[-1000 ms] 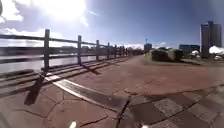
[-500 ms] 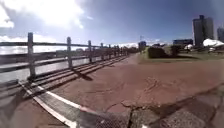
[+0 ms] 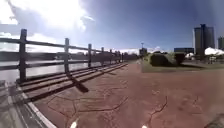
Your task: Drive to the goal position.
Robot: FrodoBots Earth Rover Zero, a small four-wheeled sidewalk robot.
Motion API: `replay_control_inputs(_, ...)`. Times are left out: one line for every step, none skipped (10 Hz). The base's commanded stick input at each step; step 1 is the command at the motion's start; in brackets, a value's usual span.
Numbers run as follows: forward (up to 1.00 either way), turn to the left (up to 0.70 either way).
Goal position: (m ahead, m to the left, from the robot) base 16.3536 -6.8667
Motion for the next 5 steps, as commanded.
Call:
replay_control_inputs(0.85, 0.0)
replay_control_inputs(0.85, 0.0)
replay_control_inputs(0.85, 0.0)
replay_control_inputs(0.85, 0.0)
replay_control_inputs(0.85, -0.05)
